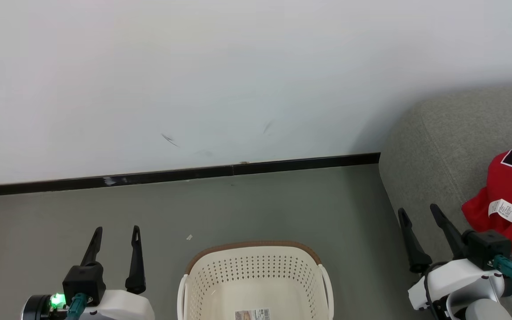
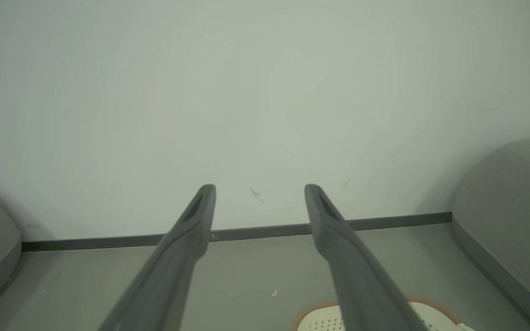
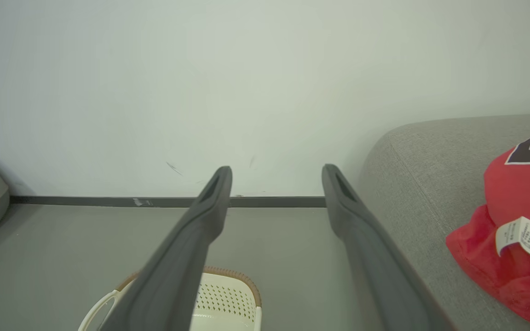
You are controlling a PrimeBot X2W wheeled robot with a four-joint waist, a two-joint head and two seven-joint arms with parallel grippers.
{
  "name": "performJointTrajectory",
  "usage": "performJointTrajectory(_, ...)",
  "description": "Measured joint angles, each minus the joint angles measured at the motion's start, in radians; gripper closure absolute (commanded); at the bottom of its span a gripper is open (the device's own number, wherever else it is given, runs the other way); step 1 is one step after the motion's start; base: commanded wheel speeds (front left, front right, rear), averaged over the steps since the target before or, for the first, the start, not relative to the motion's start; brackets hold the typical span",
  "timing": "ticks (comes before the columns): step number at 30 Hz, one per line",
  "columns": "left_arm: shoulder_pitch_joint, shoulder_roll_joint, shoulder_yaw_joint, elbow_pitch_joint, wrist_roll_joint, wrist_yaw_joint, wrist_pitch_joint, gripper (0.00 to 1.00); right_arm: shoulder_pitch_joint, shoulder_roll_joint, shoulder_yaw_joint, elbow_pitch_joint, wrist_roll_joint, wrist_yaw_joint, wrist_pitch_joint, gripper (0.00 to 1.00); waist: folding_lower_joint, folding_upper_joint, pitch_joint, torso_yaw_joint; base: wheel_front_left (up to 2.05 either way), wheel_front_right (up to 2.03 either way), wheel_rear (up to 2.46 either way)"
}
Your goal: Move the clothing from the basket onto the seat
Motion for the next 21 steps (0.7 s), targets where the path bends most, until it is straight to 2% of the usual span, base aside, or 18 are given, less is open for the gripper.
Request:
performJointTrajectory(12,0.001,0.012,0.010,0.036,0.016,0.025,0.002,0.00,0.029,0.000,0.006,-0.045,0.019,0.000,0.017,0.00,0.0000,0.0000,0.006,0.010,0.00,0.00,0.00)
performJointTrajectory(21,-0.015,0.018,0.007,0.066,0.022,0.025,0.014,0.00,0.042,0.001,0.008,-0.075,0.026,0.000,0.025,0.00,0.0000,0.0000,0.012,0.019,0.00,0.00,0.00)
